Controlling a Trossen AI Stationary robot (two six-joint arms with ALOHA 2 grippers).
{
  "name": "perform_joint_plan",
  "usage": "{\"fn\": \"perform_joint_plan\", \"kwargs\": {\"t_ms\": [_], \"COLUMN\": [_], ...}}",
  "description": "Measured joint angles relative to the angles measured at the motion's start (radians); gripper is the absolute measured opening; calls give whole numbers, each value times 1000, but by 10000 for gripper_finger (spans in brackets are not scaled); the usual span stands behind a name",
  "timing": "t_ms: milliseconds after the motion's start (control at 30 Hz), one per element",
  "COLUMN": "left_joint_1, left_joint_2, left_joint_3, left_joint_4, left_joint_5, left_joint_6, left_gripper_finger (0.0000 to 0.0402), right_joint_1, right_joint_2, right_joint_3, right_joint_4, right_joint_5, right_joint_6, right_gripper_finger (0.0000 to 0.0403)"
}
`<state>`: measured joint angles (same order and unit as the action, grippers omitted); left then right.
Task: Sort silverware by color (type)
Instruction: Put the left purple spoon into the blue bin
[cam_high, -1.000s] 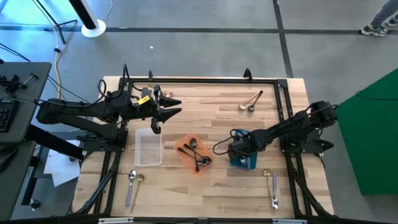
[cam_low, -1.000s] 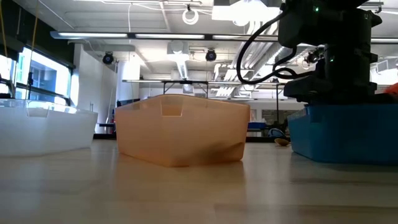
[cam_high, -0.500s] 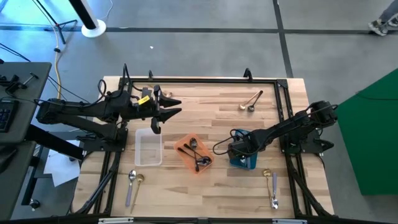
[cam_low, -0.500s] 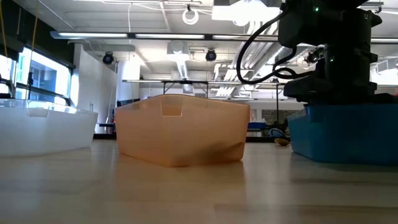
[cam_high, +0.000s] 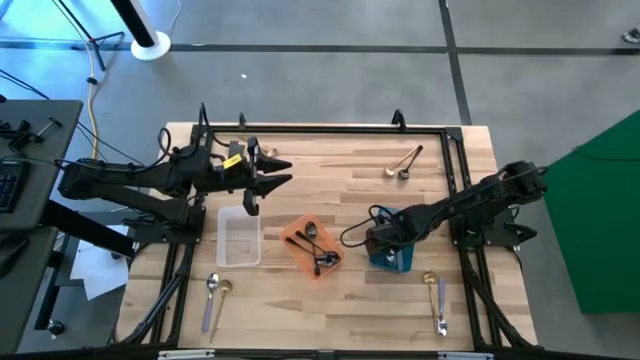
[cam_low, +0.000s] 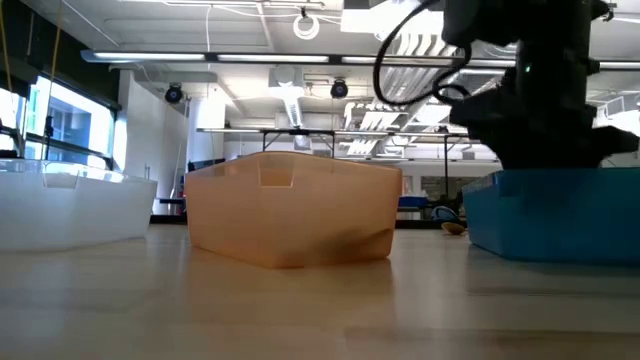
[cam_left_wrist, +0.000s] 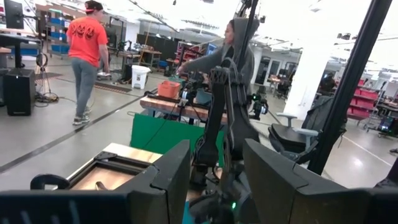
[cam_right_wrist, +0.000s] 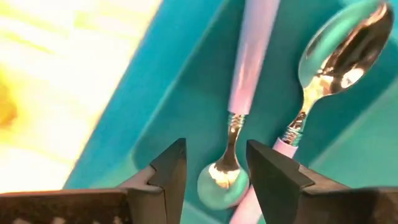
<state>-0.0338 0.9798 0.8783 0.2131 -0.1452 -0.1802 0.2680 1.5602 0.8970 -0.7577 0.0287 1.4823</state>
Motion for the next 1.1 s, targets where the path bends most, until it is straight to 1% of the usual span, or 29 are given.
{"fn": "perform_joint_plan", "kwargs": {"t_ms": [167,333,533,667,733,833,933,1100], "left_joint_1": [0,0,0,0,0,0,0,0], "left_joint_2": [0,0,0,0,0,0,0,0], "left_joint_3": [0,0,0,0,0,0,0,0], "left_joint_4": [-16,-14,-13,-11,-8,-6,-5,-5], "left_joint_5": [0,0,0,0,0,0,-1,-53], "left_joint_6": [0,0,0,0,0,-1,-1,-2], "left_gripper_finger": [138,138,138,138,138,138,138,138], "right_joint_1": [4,8,8,8,8,7,7,6], "right_joint_2": [-70,-178,-329,-433,-481,-545,-576,-575], "right_joint_3": [63,118,169,199,203,203,203,204], "right_joint_4": [-118,-192,-196,-191,-153,-47,95,359], "right_joint_5": [14,69,226,350,422,515,573,549], "right_joint_6": [-58,-116,-190,-283,-344,-481,-691,-1109], "right_gripper_finger": [151,151,151,151,151,151,151,151]}}
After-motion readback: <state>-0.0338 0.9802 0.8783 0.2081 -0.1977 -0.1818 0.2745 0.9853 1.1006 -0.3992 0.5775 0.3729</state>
